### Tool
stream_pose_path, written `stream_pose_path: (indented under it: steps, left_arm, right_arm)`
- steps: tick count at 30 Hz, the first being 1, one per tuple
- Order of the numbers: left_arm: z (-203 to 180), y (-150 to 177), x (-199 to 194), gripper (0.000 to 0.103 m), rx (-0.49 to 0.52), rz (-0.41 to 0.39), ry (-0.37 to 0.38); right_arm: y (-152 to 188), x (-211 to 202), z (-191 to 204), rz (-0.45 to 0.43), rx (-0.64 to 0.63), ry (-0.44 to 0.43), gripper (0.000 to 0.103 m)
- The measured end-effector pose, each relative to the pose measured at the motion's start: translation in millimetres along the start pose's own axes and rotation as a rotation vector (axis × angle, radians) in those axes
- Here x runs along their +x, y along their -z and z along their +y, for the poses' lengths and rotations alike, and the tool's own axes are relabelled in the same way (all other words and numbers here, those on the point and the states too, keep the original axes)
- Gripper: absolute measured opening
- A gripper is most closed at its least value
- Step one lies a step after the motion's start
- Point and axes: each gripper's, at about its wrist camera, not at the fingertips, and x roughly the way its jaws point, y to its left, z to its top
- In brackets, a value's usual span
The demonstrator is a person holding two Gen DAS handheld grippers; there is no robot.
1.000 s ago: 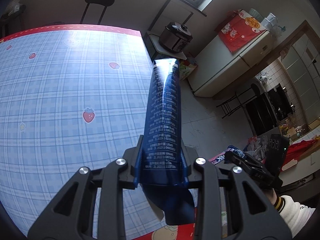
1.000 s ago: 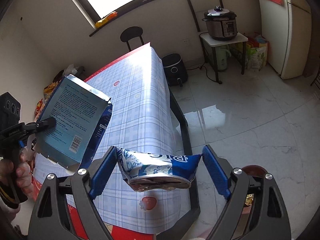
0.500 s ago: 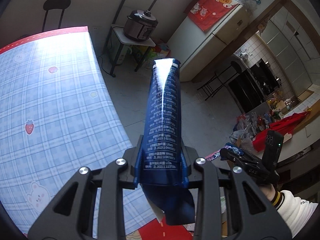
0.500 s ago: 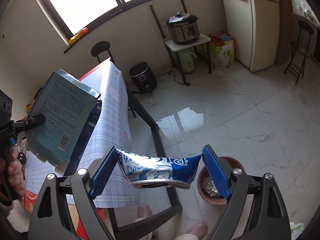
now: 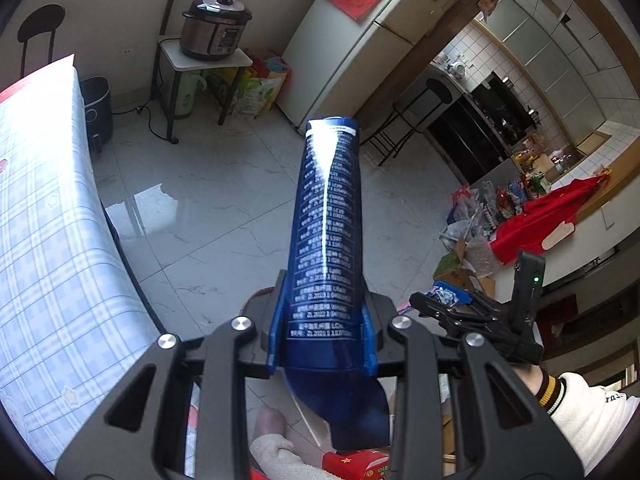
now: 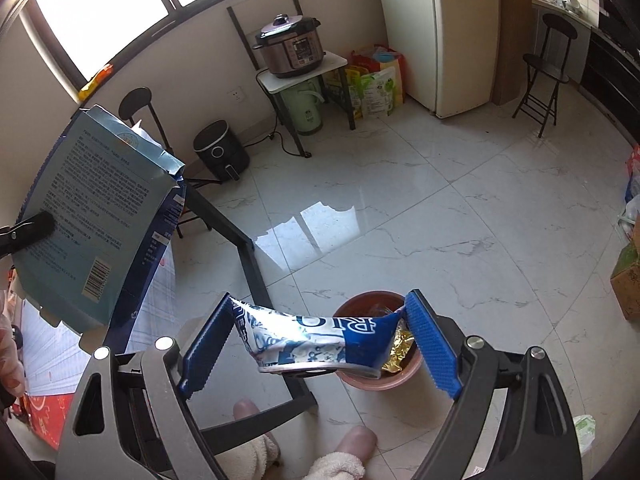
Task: Collect trash
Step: 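Lift the snack box with the left tool while the right carries the can over the bin, then open the right tool to drop the crushed can into the bin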
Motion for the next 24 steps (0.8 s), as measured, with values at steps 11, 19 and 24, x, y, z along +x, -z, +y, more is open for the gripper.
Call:
stream_pose_path:
  steps: [11, 19, 24]
  left_arm:
    - [-9, 1, 37, 0.033, 0.027, 0.066, 0.013]
    - [-8, 6, 44, 0.033, 0.027, 0.087, 0.006]
    - [-9, 5, 44, 0.033, 0.03, 0.086, 0.008]
  right_arm:
    - [20, 28, -33, 0.079, 0.033, 0.055, 0.084]
    - [29, 38, -37, 0.109, 0.054, 0.065, 0.084]
    - [29, 43, -40, 0.124, 0.078, 0.075, 0.085]
